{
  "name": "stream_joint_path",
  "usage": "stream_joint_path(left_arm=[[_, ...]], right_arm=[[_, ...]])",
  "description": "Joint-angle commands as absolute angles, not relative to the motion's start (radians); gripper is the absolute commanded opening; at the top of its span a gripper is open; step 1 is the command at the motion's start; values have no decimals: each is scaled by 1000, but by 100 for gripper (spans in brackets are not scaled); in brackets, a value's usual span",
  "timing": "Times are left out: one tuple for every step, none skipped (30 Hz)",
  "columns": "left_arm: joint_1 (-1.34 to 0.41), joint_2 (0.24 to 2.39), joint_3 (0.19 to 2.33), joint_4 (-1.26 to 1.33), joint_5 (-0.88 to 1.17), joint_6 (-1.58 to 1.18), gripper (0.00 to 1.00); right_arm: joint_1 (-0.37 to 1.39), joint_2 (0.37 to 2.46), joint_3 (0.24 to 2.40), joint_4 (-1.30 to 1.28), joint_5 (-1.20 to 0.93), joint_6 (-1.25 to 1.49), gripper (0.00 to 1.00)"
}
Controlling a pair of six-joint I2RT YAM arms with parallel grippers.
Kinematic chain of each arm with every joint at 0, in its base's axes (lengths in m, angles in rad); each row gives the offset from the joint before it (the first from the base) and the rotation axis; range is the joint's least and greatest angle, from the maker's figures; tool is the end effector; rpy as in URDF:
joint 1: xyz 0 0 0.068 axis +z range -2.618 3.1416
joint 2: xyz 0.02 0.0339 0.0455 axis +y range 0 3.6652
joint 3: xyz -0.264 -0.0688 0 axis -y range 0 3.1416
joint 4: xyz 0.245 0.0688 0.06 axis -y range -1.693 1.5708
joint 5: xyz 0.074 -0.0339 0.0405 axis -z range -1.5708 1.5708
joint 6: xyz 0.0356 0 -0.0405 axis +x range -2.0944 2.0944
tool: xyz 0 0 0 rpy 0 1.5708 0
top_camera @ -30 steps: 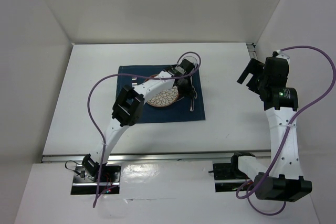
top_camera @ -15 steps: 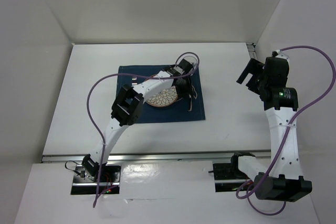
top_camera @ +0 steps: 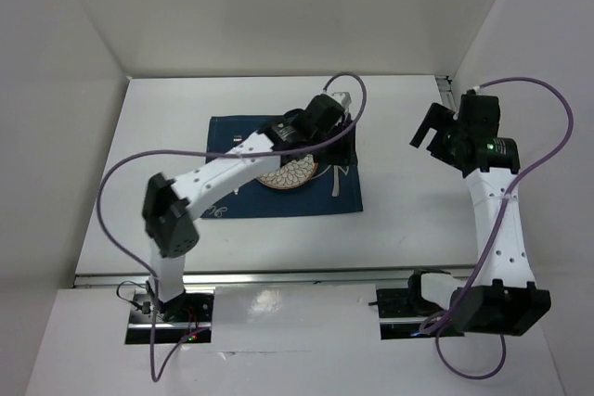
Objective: Set the dinner table for one person
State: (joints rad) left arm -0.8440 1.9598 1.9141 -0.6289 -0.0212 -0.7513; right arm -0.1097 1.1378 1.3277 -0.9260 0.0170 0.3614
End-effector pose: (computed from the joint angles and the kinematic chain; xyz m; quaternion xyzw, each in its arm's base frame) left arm 0.3017 -0.3382 0.3381 0.0372 0.9005 -0.3034 0.3094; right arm 0.2183 -0.0247 0.3847 0.2167 0.8881 0.0432 0.4031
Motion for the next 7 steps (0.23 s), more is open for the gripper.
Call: stream_joint_path(left_arm=[[-851,1685,1788,-548,-70,-590,63],[-851,1639,1761,-564,-95,-565,67],[-851,1591,1735,-574,-130,-551,69],[-851,1547,1686,-574,-161,-519,72],[-838,1504,1668,-587,-202,-500,78],[-824,1426,1654,-597,-216,-486,84],[-815,1393,1641,-619,-230,-451,91]], right_arm=[[-114,1158,1376,-980,-29,357,100],[-114,1144,1376,-971,-29,357,100],[-114,1134,1376,-971,-40,357,100],[-114,1123,1376,-957,-49,357,100],[-114,1106,1349,-942,-49,345,100],[-114,1082,1339,-918,-61,345,100],[-114,1072,1339,-908,-70,335,100]])
